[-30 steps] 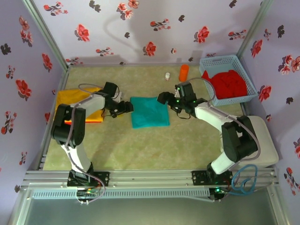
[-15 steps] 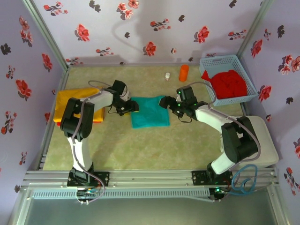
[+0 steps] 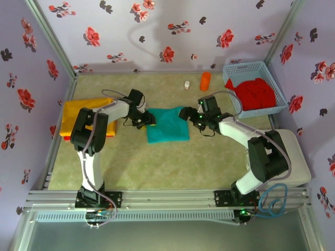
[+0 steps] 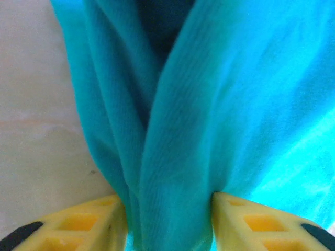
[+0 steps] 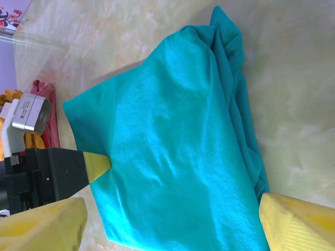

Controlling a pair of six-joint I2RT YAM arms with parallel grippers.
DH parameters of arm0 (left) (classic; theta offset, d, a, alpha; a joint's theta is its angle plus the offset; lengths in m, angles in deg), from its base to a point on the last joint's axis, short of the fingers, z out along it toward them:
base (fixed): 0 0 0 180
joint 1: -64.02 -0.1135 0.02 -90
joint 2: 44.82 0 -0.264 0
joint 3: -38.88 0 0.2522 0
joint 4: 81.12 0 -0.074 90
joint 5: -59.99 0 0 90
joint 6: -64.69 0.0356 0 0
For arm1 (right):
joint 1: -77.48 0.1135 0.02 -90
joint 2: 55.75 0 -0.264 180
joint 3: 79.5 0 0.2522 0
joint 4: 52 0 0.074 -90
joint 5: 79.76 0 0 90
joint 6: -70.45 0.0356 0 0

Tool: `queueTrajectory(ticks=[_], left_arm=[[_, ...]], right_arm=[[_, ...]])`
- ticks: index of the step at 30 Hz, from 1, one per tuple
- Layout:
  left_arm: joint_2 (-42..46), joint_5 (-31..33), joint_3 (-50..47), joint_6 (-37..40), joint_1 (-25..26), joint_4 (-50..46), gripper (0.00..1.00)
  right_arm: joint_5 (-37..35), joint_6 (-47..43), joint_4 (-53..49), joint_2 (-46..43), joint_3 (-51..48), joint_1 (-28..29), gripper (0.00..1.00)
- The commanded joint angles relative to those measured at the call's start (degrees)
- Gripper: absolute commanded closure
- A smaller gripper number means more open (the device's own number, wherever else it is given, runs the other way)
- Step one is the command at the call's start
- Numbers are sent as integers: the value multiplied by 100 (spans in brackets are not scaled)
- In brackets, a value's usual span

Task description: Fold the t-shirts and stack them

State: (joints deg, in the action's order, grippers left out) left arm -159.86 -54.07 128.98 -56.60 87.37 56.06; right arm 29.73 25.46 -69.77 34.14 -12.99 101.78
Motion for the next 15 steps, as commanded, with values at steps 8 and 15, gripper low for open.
queueTrajectory(ticks=[8,15], left_arm=[[-458,-196,202,-200,134,-91,88],[-276,347,318,-57,222,-373,99]], right_arm=[[-69,8,-91,-209,-80,-106,14],[-76,9,-96,-222,-149,-144,15]])
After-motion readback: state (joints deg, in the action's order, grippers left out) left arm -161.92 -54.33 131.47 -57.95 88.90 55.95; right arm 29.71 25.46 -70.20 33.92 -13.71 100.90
